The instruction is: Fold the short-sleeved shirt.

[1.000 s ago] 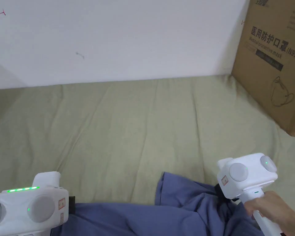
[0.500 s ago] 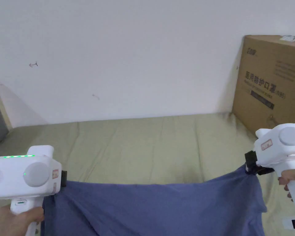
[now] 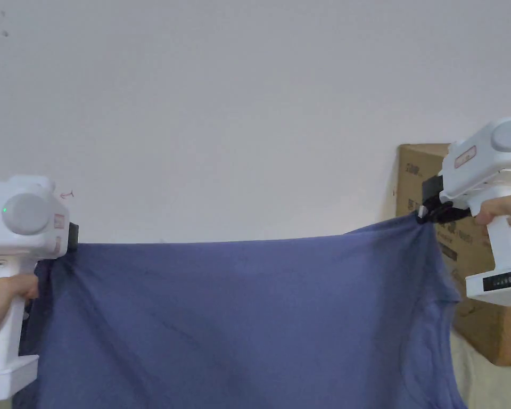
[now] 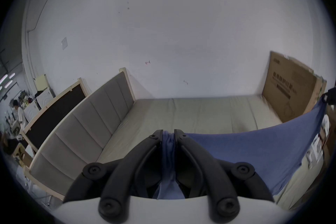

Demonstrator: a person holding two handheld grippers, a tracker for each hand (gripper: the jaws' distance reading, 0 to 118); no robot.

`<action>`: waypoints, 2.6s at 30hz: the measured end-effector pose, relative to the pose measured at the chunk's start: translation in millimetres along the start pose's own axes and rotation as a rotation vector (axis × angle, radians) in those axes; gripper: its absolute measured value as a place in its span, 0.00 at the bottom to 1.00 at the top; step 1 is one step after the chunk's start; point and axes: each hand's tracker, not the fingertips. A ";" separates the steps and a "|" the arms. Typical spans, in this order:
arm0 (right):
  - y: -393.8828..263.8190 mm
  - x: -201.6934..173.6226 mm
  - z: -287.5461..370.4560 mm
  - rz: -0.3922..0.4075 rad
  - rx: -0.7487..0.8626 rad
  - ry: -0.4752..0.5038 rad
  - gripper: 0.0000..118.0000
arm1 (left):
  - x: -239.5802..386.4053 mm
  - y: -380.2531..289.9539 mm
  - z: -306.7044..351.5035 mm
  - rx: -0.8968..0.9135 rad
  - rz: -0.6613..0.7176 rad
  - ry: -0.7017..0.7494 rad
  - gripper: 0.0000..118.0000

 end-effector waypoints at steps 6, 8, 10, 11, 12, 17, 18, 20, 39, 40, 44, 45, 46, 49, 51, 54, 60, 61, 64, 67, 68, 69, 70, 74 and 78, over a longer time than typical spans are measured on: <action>72.9 -39.5 -10.8 -0.100 0.085 0.046 0.02 | -10.9 67.6 -27.6 0.044 0.025 0.058 0.09; 98.0 -55.9 -13.5 -0.093 0.115 0.046 0.03 | -13.4 88.9 -40.7 0.054 0.038 0.082 0.09; 120.3 -72.3 -8.9 -0.074 0.167 0.043 0.03 | -16.7 108.5 -52.9 0.051 0.035 0.085 0.09; 132.2 -79.6 -8.3 -0.058 0.187 0.041 0.03 | -17.6 118.5 -58.7 0.059 0.038 0.097 0.09; 141.0 -86.7 -6.0 -0.047 0.186 0.034 0.02 | -19.0 126.4 -62.0 0.068 0.032 0.106 0.09; 167.3 -114.7 0.9 -0.035 0.223 0.019 0.03 | -16.1 158.4 -86.9 0.092 0.001 0.178 0.09; 166.7 -119.5 -0.8 -0.012 0.238 0.006 0.02 | -14.2 159.9 -89.7 0.104 0.023 0.186 0.09; 167.6 -125.5 -9.1 0.039 0.228 -0.048 0.03 | -10.4 164.3 -97.2 0.110 0.018 0.200 0.09; -48.5 -46.9 -336.3 0.043 -0.294 -0.169 0.03 | 52.8 -122.2 -338.6 -0.338 -0.049 0.261 0.09; -67.4 -40.6 -356.2 0.039 -0.329 -0.167 0.02 | 55.1 -147.0 -350.7 -0.381 -0.032 0.260 0.09; -133.4 -21.7 -405.4 0.015 -0.440 -0.189 0.03 | 51.4 -220.2 -392.0 -0.514 0.005 0.231 0.09; -145.8 -17.6 -411.8 0.022 -0.454 -0.189 0.03 | 50.9 -231.5 -391.5 -0.510 -0.007 0.242 0.09; -155.5 -14.3 -414.2 0.015 -0.474 -0.200 0.03 | 49.1 -239.6 -389.9 -0.500 -0.019 0.244 0.09; -171.0 -7.0 -404.7 0.031 -0.474 -0.178 0.02 | 36.8 -245.0 -372.1 -0.458 -0.012 0.196 0.09; -176.6 -3.0 -387.6 0.041 -0.451 -0.172 0.02 | 27.8 -242.2 -353.3 -0.429 -0.005 0.184 0.09; -191.8 1.8 -351.7 0.038 -0.431 -0.135 0.03 | 16.5 -240.4 -304.7 -0.385 0.009 0.150 0.09; -257.7 7.4 -238.7 0.109 -0.399 -0.078 0.02 | -3.1 -274.5 -179.6 -0.356 -0.011 0.050 0.09; -271.1 9.7 -220.1 0.106 -0.394 -0.072 0.02 | -5.8 -283.4 -160.3 -0.358 -0.016 0.056 0.09; -318.0 15.0 -163.4 0.131 -0.429 -0.080 0.03 | -20.7 -311.9 -105.0 -0.360 -0.029 0.067 0.09; -371.2 22.4 -103.9 0.117 -0.460 -0.092 0.02 | -37.7 -342.9 -56.4 -0.380 0.012 0.059 0.09; -389.7 27.0 -83.3 0.088 -0.454 -0.070 0.02 | -43.2 -353.1 -42.5 -0.378 0.032 0.064 0.09; -404.8 30.3 -67.2 0.063 -0.469 -0.072 0.02 | -47.0 -361.8 -33.0 -0.383 0.027 0.064 0.09; -420.9 34.5 -52.3 0.052 -0.473 -0.070 0.02 | -49.9 -372.1 -20.6 -0.395 0.014 0.067 0.09; -466.8 48.7 -11.0 0.020 -0.512 -0.082 0.03 | -61.3 -404.3 18.6 -0.420 -0.011 0.068 0.09; -477.7 53.9 3.6 -0.056 -0.488 -0.088 0.02 | -63.7 -429.6 39.4 -0.438 -0.029 0.063 0.09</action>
